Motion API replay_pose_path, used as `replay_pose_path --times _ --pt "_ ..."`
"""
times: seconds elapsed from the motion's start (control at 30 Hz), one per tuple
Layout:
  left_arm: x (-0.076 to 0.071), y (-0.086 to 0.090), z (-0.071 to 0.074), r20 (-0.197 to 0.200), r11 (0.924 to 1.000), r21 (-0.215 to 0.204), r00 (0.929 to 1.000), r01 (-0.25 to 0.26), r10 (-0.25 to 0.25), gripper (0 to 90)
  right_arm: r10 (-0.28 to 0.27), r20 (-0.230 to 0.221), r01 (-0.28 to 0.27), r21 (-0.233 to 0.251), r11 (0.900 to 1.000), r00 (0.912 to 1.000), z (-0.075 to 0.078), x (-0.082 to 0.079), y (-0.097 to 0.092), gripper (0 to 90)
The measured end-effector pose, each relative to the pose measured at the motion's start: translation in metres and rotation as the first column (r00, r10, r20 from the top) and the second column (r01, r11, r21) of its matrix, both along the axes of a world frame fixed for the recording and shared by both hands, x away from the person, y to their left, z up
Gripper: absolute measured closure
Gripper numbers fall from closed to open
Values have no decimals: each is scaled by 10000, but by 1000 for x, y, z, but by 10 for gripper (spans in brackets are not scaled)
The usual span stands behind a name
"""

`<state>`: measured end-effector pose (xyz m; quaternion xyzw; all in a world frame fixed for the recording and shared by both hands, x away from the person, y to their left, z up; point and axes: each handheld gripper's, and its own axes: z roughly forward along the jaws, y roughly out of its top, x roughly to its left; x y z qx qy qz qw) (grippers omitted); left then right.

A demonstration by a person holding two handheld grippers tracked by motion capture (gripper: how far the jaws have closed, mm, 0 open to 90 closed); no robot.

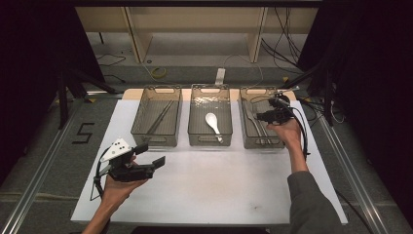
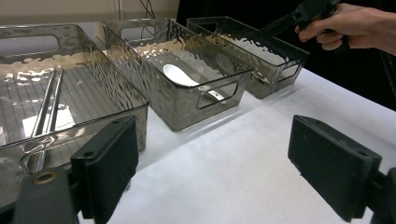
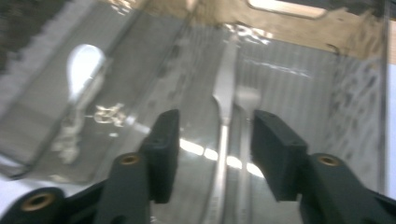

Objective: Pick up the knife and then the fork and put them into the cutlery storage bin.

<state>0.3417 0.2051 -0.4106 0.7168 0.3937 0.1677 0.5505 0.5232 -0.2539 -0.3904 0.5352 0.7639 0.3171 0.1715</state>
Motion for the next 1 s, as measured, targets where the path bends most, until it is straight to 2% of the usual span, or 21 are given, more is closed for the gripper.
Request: replay_pose_path --times 0.1,0.23,0.33,0.47,0.57,0.73,0.8,0.83,0.87,0.93,0.97,1.0 --pt "0 0 0 -7 10000 -15 10000 11 -11 157 318 368 -337 506 9982 9988 4 -13 5 437" --pt "0 0 0 -24 10000 7 10000 25 -25 157 682 954 -789 1139 9904 9931 8 -37 12 377" --pt "0 0 0 -68 10000 9 10000 61 -61 157 927 1479 -1190 1802 9764 9846 10 -59 15 357" --pt "1 -1 -1 -120 9999 -51 9999 101 -101 157 1254 2073 -1716 2228 9596 9702 11 -89 19 329" --pt "1 0 -1 -180 9999 -99 9998 125 -127 157 1505 2364 -2066 2339 9501 9599 6 -111 24 306" --pt "1 -1 -1 -242 9997 -52 9994 228 -229 157 1828 2554 -2466 2461 9373 9494 -9 -142 27 281" --pt "1 -2 -1 -254 9996 -40 9993 280 -281 157 1979 2658 -2590 2188 9408 9435 -14 -151 28 278" --pt "1 -2 -1 -269 9996 -36 9992 295 -295 157 2067 2827 -2675 1969 9432 9367 -16 -155 28 278" --pt "1 -2 -1 -277 9995 -40 9991 305 -306 157 2101 2895 -2715 1915 9432 9338 -17 -159 28 274" --pt "1 -2 -1 -287 9995 -48 9991 323 -325 157 2043 2886 -2747 2291 9338 9354 -20 -165 26 268" --pt "1 -2 -1 -300 9994 -53 9990 335 -336 157 2060 2973 -2808 2362 9302 9323 -22 -168 25 265" --pt "1 -2 -2 -314 9994 -52 9989 347 -348 157 2070 3029 -2827 2322 9307 9303 -22 -171 24 261"
